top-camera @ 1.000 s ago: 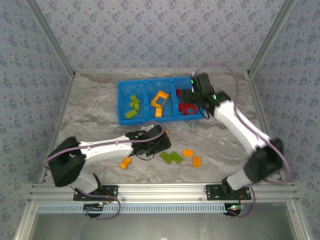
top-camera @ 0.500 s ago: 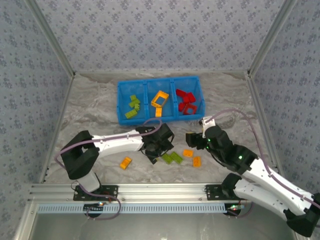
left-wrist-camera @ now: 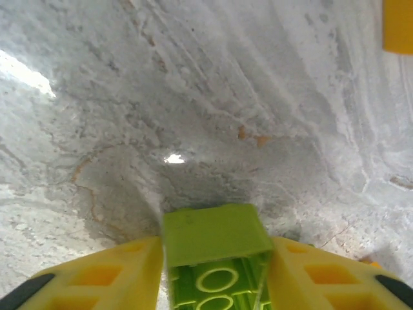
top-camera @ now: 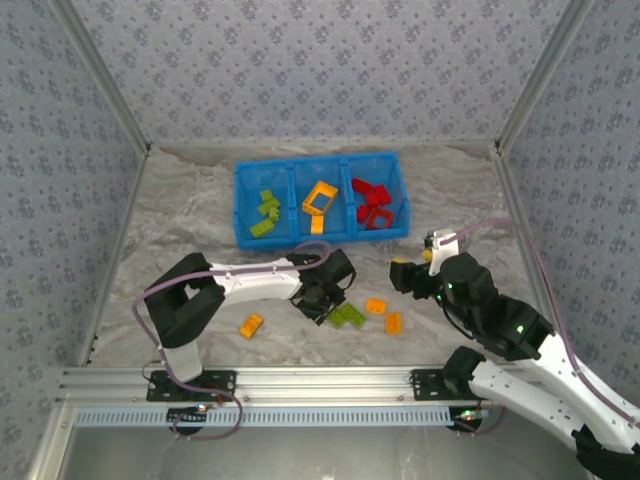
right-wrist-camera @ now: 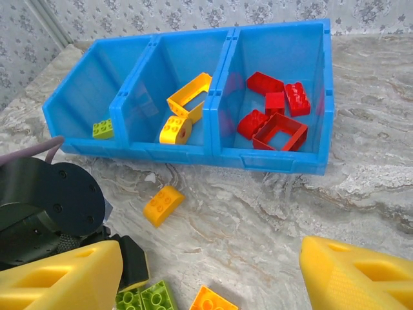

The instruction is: Sort the legos into containers by color

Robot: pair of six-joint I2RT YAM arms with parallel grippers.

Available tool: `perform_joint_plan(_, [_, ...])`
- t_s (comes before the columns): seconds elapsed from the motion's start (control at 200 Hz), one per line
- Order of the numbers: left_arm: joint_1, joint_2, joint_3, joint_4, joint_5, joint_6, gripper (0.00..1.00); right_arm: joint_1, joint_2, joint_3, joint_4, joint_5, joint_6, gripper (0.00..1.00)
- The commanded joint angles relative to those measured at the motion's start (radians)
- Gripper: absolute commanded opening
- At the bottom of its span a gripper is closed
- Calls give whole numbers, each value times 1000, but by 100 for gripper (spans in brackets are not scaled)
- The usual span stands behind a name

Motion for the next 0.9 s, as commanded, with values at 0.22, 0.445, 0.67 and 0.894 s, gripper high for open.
perform_joint_plan(0.22, [7,-133,51,-204,-194,89,28,7,-13,44,-54,-49,-15,75])
perform_joint_plan(0.445, [147,-321,84,-412,-312,325,27,41,-66,-46,116,-182,-83,74])
perform_joint_plan(0.67, [406,-337,251,-501,-367,665,27,130,104,-69,338,-155,-116,74])
perform_joint_plan(0.894, [620,-159,452,-491,-321,883,27,188,326,-49,616,-61,-126,76])
